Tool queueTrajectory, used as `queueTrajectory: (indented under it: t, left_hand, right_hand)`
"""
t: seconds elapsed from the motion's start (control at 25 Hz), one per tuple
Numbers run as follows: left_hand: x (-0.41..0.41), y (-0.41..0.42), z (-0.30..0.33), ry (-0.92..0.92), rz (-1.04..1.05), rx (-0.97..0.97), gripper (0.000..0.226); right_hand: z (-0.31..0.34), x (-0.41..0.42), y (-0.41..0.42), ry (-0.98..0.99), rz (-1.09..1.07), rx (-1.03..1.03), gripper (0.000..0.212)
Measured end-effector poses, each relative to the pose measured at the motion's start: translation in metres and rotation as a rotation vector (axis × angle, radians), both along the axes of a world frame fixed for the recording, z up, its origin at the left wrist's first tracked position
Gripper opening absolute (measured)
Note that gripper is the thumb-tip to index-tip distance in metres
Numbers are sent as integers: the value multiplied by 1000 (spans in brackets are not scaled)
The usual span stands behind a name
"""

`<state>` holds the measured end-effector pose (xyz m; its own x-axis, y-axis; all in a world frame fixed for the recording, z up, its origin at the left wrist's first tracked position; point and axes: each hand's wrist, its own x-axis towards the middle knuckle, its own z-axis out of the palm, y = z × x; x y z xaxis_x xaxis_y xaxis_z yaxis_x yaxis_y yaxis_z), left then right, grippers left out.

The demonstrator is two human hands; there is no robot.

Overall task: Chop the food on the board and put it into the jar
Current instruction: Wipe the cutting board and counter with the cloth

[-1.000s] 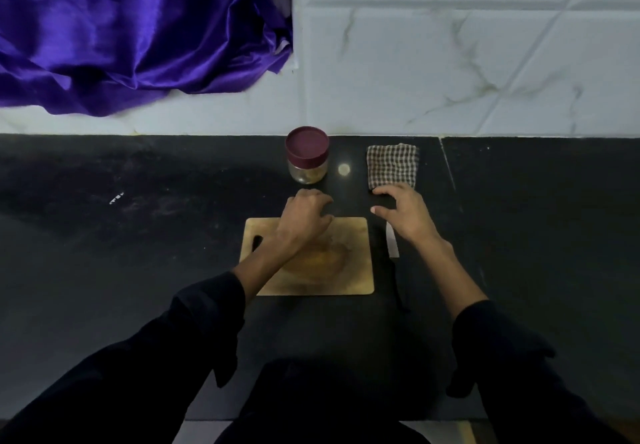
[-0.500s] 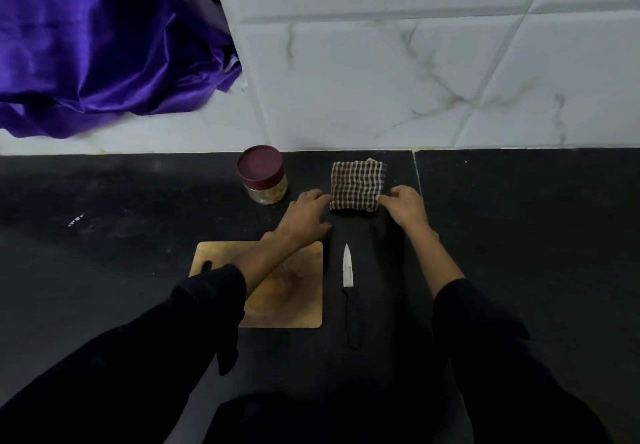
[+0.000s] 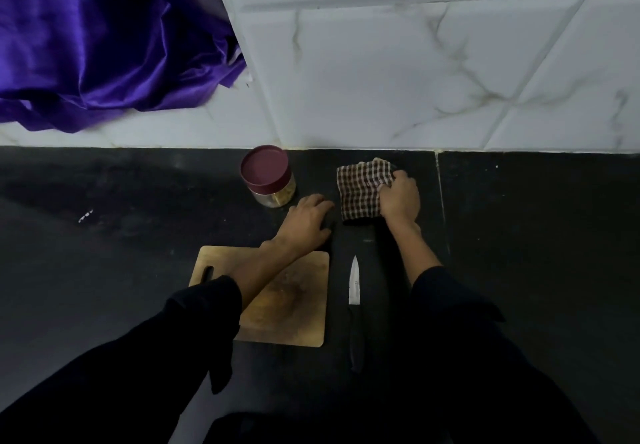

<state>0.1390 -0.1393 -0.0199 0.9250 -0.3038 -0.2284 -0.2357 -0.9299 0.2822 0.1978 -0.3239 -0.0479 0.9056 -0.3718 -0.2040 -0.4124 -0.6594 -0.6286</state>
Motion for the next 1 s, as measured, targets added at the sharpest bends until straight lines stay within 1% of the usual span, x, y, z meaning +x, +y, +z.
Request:
queueTrajectory:
  t: [0.08,0.16,0.32,0.44,0.64,0.72,0.76,0.92,1.0]
  left_hand:
    - [0,0,2,-13,-12,0,56]
    - [-3,-1,5,-29,-21,-9,55]
    - [-21,7,15,-75,-22,-56,54]
    - [-45,28,22,-92,-13,-79,55]
    - [-90,91,29,-48,-13,-110,55]
    - [-104,116,30,-63,-5,-114,52]
    - [-110,127,30,-66,-1,-131,49]
    - [-135,163,20,-53,37,-262,41]
    - [-147,185,7,-82,147,-270,34]
  right_hand:
    - [4,-3,-3,-39,-48,197,22]
    - [11,-11,-5,-29,-93,401,22]
    - [29,-41,-1,-6,-192,672,22]
    - [53,-74,9,-3,-287,1010,25]
    - [83,-133,47,96,-212,1416,36]
    - [89,-151,69,161,-139,1456,36]
    - [91,-160,82,207,-95,1421,38]
    - [82,-196,137,400,33,1111,36]
    - [73,-208,158,401,5,1086,34]
